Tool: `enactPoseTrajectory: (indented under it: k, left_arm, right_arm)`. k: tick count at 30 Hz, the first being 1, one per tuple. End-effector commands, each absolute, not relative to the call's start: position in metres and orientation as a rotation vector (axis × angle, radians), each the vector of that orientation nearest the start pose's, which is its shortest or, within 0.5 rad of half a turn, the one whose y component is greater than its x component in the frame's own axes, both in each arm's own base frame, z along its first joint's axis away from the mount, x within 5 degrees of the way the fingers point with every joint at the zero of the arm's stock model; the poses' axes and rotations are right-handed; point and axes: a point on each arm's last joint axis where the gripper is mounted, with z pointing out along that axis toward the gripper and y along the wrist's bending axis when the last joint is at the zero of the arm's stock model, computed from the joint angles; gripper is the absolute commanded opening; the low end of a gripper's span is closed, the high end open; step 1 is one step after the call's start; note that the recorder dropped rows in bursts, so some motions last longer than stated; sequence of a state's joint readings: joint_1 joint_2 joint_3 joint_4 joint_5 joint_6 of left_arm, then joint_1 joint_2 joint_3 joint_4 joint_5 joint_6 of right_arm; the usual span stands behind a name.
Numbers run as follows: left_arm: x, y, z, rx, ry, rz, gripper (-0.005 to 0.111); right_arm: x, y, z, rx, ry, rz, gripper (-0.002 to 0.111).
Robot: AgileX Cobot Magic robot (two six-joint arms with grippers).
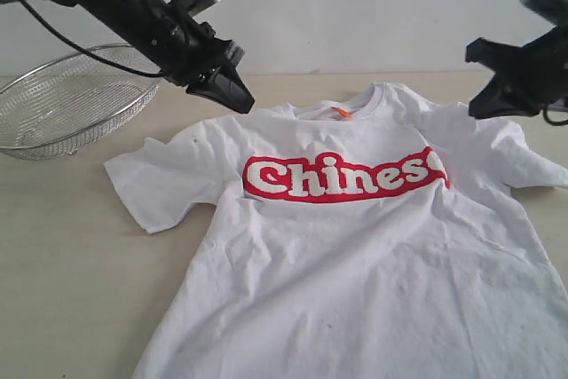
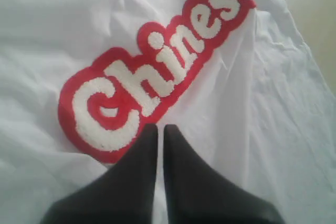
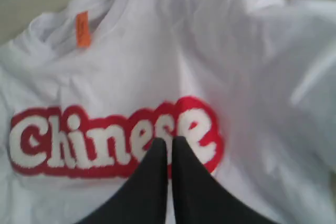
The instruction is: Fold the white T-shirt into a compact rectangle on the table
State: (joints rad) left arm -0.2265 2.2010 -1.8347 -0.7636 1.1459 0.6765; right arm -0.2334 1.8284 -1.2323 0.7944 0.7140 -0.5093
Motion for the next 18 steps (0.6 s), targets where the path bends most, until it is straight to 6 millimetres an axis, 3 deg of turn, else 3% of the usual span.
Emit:
enactPoseTrajectory:
  k: [1,5,9,18]
  left_arm:
    - [0.433,-0.154,0.19,0.74,2.595,-0.834,0.004]
    - [0.437,-0.156,0.181,0.693,2.576,-0.749,0.004]
    - [0.448,-0.158,0.167,0.646,2.537,-0.65,0.004]
    - [0.455,-0.151,0.126,0.663,2.618,-0.47,0.004]
  right_arm:
    - [0.37,0.009,0.207,0.063,2.582,0.642,0.0]
    - [0.369,0.049,0.205,-0.059,2.572,0.63,0.0]
    - [0.366,0.075,0.205,-0.146,2.558,0.63,0.0]
    - [0.368,0.078,0.206,-0.178,2.529,0.595,0.0]
